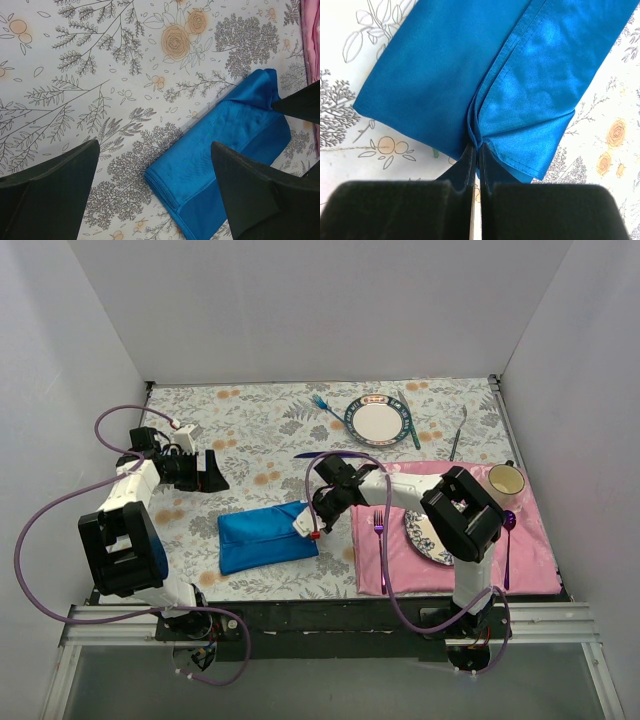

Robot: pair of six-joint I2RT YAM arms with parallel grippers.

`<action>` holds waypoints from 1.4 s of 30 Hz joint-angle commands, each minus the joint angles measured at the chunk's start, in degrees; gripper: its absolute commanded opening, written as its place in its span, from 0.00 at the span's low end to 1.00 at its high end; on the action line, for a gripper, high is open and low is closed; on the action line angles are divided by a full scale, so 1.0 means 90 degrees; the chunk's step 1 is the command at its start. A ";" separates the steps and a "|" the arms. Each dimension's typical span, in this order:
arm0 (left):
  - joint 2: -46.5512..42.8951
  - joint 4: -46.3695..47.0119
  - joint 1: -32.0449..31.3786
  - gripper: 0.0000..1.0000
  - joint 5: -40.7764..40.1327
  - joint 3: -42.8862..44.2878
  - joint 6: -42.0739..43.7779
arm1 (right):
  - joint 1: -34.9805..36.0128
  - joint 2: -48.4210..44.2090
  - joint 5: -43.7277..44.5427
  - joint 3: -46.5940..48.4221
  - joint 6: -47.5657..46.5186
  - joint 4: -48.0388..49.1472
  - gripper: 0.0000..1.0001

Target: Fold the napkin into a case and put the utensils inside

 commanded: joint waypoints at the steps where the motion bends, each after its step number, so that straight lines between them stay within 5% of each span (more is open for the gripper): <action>1: -0.0142 -0.0042 0.0033 0.93 0.0179 0.0065 0.0201 | 0.0108 -0.0213 -0.0276 0.0407 0.0264 -0.0242 0.01; 17: -0.0386 -0.0150 0.0042 0.93 0.0179 -0.0101 0.0416 | 0.0137 -0.0301 -0.0198 -0.0022 -0.0244 -0.0427 0.01; 23: -0.0523 -0.0218 0.0033 0.94 0.0286 -0.0082 0.0533 | 0.0147 -0.0524 -0.0238 0.0173 -0.0117 -0.0593 0.41; 42: -0.0728 -0.0199 0.0023 0.93 0.0462 -0.0179 0.0533 | 0.0117 -0.0721 -0.0394 0.0242 -0.0175 -0.1082 0.42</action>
